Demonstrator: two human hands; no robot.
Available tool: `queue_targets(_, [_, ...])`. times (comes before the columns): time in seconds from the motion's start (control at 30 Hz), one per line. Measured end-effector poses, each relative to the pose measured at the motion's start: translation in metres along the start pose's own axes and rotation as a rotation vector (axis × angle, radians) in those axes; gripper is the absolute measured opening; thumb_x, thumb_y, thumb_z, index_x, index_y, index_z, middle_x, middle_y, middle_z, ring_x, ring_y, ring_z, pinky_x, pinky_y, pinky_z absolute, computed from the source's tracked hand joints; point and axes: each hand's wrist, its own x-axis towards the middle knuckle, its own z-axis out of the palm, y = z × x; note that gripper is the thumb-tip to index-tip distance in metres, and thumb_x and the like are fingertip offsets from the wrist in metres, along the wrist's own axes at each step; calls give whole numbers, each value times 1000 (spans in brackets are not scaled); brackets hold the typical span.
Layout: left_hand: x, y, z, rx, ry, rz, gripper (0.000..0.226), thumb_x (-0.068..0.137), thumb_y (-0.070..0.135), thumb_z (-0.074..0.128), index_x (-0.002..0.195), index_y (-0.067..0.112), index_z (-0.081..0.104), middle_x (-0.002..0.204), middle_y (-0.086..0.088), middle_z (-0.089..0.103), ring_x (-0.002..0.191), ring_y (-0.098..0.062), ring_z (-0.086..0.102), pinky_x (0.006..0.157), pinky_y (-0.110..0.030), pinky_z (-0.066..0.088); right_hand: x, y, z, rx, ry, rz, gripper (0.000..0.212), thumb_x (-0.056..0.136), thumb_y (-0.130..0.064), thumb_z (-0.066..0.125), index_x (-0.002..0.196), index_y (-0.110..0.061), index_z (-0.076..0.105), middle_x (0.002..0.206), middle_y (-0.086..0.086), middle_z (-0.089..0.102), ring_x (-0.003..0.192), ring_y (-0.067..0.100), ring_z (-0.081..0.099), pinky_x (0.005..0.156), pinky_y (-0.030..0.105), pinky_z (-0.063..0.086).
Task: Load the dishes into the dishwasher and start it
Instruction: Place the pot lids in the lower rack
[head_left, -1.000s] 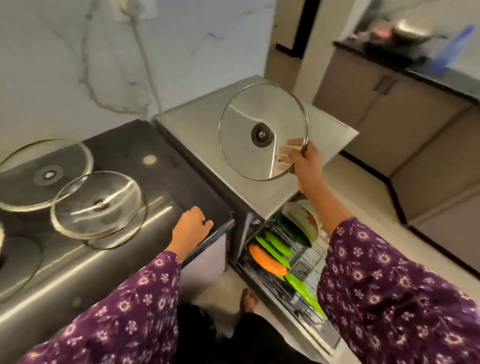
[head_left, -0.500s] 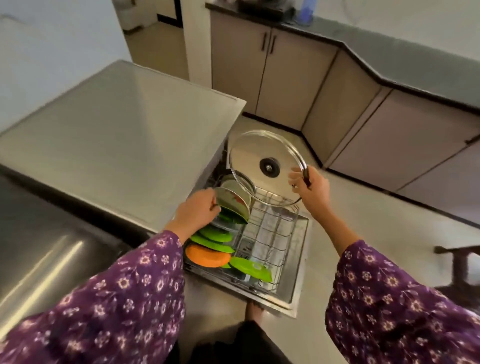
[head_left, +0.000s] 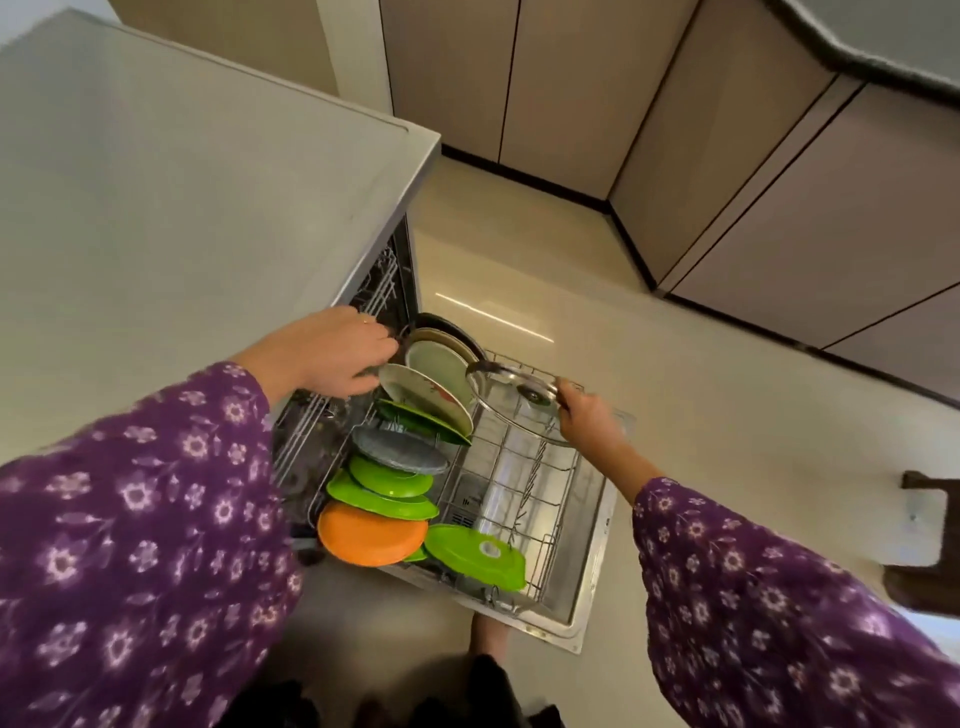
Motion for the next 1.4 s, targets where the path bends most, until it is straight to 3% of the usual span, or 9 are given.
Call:
queue_targets(0.2, [9, -26, 14, -129, 22, 88, 22, 79, 50, 47, 68, 32, 42, 61, 16, 43, 58, -1, 41, 74, -21, 35, 50, 40, 55, -110, -54, 85, 27, 95, -5, 41, 117, -12, 52, 91, 13, 67, 73, 27, 62, 65, 36, 52])
queue_targets(0.3, [11, -27, 15, -143, 59, 78, 23, 76, 52, 53, 65, 33, 43, 56, 18, 41, 53, 3, 37, 70, -22, 40, 65, 56, 74, -88, -60, 134, 36, 93, 0, 41, 126, -12, 50, 91, 16, 67, 68, 24, 57, 61, 31, 47])
queue_targets(0.43, [11, -26, 22, -84, 54, 83, 25, 73, 57, 52, 65, 34, 45, 55, 19, 44, 51, 1, 40, 64, -21, 32, 84, 72, 97, -97, -45, 157, 40, 92, 0, 43, 130, -10, 49, 91, 19, 67, 69, 27, 57, 62, 28, 38])
queue_targets(0.67, [12, -27, 25, -134, 81, 73, 26, 71, 50, 59, 61, 34, 41, 50, 19, 40, 47, 4, 36, 61, -22, 43, 107, 84, 134, -101, -89, 159, 37, 93, 2, 43, 129, -7, 49, 88, 15, 66, 61, 20, 52, 58, 28, 43])
queue_targets(0.83, [12, -28, 28, -129, 90, 64, 26, 71, 48, 61, 61, 34, 41, 51, 18, 42, 47, 4, 40, 61, -18, 36, 112, 85, 151, -87, -119, 92, 40, 93, 5, 41, 130, -7, 49, 93, 18, 67, 69, 28, 62, 60, 30, 45])
queue_targets(1.0, [10, -29, 29, -115, 110, 46, 27, 71, 49, 59, 61, 34, 40, 50, 18, 40, 47, 10, 32, 62, -8, 21, 112, 82, 169, -79, -181, 29, 42, 95, 3, 41, 133, -13, 48, 102, 14, 65, 65, 18, 57, 59, 26, 48])
queue_targets(1.1, [10, -27, 27, -115, 116, 33, 25, 73, 51, 54, 61, 34, 41, 51, 19, 42, 47, 9, 34, 62, -8, 20, 112, 80, 175, -102, -233, 11, 49, 94, 4, 41, 139, -16, 42, 105, 14, 64, 73, 22, 63, 65, 36, 57])
queue_targets(1.27, [10, -24, 24, -134, 102, 26, 26, 71, 50, 56, 60, 33, 41, 51, 19, 41, 47, 4, 38, 60, -12, 25, 111, 87, 168, -154, -180, 26, 43, 94, 0, 43, 136, -14, 43, 89, 11, 66, 57, 19, 57, 53, 33, 52])
queue_targets(1.4, [9, -23, 23, -145, 97, 32, 28, 71, 48, 62, 61, 32, 41, 52, 18, 43, 48, 1, 41, 60, -21, 34, 98, 102, 154, -150, -72, 87, 37, 95, -6, 46, 132, -12, 46, 57, -7, 44, 41, 6, 38, 36, 18, 26])
